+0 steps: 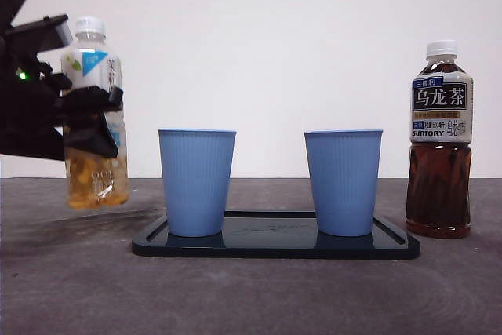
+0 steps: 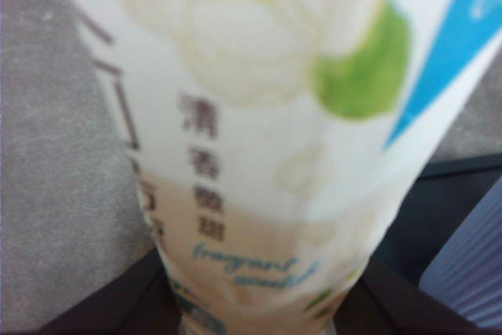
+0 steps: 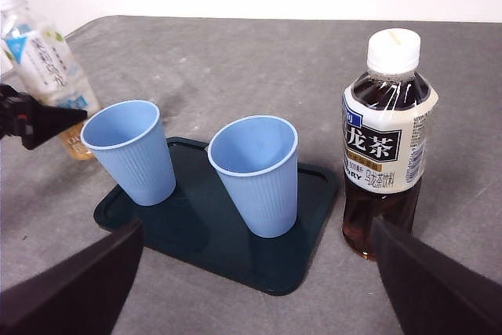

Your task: Pour the drink into the cup

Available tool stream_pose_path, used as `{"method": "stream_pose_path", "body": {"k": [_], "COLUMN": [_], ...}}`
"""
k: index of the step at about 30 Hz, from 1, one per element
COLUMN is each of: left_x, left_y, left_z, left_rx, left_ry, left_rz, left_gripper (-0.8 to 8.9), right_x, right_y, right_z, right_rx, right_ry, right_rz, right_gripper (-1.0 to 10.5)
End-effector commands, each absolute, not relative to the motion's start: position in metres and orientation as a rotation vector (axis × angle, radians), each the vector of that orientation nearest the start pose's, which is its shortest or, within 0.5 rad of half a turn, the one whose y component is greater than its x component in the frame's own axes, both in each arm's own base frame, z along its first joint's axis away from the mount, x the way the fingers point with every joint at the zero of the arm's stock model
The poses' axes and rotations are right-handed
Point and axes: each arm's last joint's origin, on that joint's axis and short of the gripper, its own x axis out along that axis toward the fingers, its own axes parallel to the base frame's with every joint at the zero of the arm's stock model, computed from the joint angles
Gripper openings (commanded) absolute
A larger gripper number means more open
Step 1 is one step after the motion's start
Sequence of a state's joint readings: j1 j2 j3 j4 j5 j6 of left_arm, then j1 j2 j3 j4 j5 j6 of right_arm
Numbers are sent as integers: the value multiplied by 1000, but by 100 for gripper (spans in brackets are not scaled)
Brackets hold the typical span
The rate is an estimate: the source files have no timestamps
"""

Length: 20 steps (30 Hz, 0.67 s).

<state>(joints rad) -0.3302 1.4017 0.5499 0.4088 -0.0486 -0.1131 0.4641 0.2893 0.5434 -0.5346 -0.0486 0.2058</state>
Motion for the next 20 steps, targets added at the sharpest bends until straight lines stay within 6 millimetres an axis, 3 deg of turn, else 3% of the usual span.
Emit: {"method": "stream_pose_path", "body": {"k": [1, 17, 18, 20], "left_x": [263, 269, 269, 268], "left_y": [-89, -92, -92, -92], "left_z": [179, 162, 162, 162], "left_rx": [-13, 14, 14, 3], "left_ry": [405, 448, 451, 458], "left_rz": [-263, -265, -265, -262], "left_gripper": [177, 188, 199, 336], "right_x": [72, 72, 72, 72], "right_y": [38, 37, 37, 37], "right_z": [277, 277, 277, 277], "right_rx": [137, 135, 135, 135], "right_ry": [303, 301, 301, 301], "right_rz": [481, 466, 465, 465], "right_gripper": [463, 463, 463, 463]}}
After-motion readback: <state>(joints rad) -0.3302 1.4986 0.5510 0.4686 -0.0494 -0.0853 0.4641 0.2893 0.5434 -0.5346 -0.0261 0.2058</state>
